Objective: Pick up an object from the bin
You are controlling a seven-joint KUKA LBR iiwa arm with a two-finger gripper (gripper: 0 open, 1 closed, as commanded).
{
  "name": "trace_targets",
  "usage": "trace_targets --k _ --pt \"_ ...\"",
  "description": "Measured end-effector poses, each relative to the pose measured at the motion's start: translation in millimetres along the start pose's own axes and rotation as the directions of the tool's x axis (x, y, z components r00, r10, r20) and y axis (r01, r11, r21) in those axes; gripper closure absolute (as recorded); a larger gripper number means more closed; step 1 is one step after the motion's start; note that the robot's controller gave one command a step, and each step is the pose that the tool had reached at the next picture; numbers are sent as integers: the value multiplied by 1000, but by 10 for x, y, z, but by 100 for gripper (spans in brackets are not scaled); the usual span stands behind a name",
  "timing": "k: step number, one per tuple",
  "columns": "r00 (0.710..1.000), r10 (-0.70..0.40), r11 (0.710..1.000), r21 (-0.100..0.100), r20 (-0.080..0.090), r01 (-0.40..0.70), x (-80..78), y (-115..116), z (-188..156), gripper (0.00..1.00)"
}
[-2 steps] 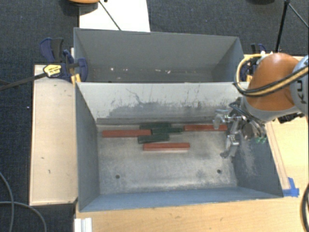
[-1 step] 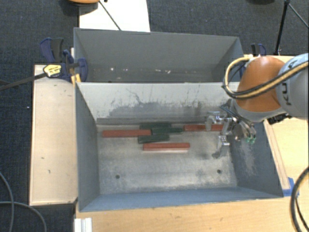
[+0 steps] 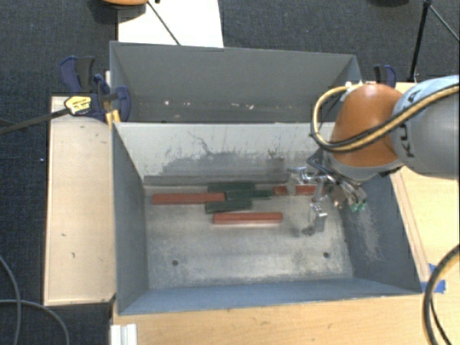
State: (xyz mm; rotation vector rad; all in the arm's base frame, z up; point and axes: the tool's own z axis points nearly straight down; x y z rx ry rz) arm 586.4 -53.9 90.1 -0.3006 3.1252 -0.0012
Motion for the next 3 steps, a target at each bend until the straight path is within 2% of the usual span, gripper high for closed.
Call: trace_targets --k 1,2,3 --pt "994 113 994 -2 0 -113 -10 151 -218 0" --pt "996 84 996 0 2 -84 -90 434 -114 0" --pt "1000 20 1000 0 5 -20 -140 612 168 100"
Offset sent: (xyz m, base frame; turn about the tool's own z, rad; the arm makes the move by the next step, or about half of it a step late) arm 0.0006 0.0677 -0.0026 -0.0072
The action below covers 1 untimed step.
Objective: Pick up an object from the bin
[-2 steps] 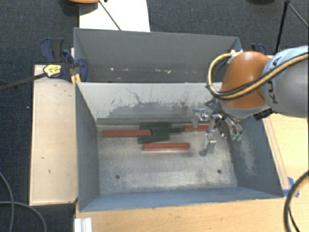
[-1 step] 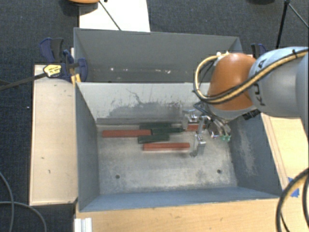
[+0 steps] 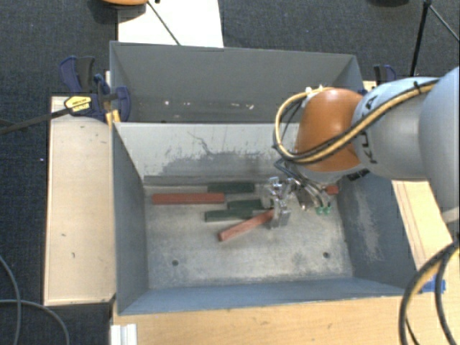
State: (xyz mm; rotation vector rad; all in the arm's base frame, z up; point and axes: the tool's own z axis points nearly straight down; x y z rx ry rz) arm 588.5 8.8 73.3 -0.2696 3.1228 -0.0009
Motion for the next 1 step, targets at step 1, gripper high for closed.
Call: trace_targets --k 1 --pt "1000 -1 1000 0 0 1 0 0 0 100"
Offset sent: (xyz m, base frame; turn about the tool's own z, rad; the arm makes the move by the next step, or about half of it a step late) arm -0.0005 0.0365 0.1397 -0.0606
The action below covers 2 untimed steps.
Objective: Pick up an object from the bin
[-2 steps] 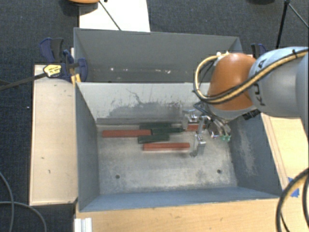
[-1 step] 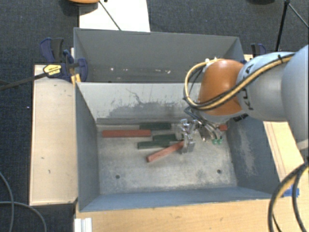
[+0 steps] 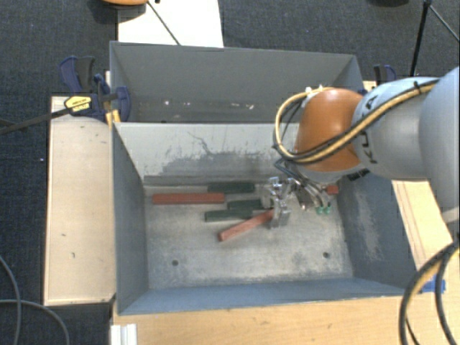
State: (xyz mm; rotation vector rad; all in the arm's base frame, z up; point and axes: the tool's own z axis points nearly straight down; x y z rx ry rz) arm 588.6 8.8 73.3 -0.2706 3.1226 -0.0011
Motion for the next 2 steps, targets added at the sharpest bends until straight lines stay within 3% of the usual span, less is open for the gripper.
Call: trace_targets --k 1,2 --pt "998 -66 998 -2 -3 66 -80 359 -1410 100" --pt "998 -66 998 -2 -4 66 -76 357 -1405 0"
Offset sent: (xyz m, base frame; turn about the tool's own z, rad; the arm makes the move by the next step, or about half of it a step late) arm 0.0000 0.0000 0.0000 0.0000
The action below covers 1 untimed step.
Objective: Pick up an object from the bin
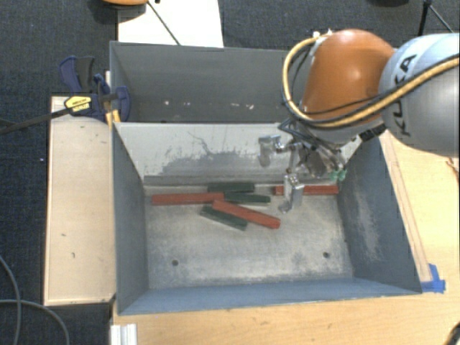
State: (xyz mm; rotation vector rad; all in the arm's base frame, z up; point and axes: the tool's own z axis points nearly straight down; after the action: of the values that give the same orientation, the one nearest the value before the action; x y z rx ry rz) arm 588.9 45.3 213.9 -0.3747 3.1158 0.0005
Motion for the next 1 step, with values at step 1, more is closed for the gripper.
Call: trace_targets --k 1 --pt "1000 -1 1000 0 0 1 0 0 0 100"
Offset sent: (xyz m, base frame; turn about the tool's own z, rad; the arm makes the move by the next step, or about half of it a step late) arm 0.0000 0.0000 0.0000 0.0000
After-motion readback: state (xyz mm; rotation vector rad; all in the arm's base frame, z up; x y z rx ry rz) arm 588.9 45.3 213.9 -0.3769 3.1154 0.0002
